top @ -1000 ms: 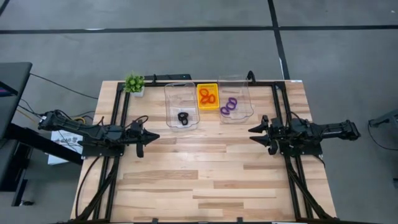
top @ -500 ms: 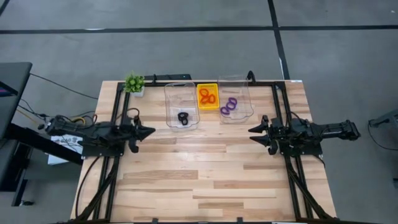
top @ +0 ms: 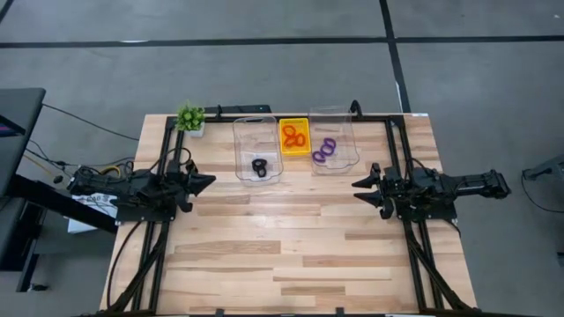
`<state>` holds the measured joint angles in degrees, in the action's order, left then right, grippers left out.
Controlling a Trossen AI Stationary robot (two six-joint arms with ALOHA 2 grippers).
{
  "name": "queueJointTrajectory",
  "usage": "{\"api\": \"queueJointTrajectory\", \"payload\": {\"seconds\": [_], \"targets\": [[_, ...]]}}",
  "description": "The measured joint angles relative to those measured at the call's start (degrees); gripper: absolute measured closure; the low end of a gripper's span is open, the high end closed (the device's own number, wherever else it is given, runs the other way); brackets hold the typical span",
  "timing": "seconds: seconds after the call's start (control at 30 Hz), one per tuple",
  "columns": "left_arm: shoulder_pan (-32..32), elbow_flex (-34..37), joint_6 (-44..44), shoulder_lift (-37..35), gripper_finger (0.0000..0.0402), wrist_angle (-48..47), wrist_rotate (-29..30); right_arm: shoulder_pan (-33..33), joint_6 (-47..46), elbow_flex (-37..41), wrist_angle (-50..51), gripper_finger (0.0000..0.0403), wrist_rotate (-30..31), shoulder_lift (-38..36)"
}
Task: Sort spring keychains
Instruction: Return to Home Position
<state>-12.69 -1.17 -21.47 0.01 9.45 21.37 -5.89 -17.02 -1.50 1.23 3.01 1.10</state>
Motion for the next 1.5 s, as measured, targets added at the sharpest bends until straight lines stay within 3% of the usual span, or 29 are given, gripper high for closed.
{"api": "queueJointTrajectory", "payload": {"seconds": [1.5], "targets": [[0.0, 0.0, 0.0, 0.9, 0.0398, 0.0, 0.0, 0.0, 0.0, 0.0, 0.0, 0.0232, 0.0, 0.0]]}}
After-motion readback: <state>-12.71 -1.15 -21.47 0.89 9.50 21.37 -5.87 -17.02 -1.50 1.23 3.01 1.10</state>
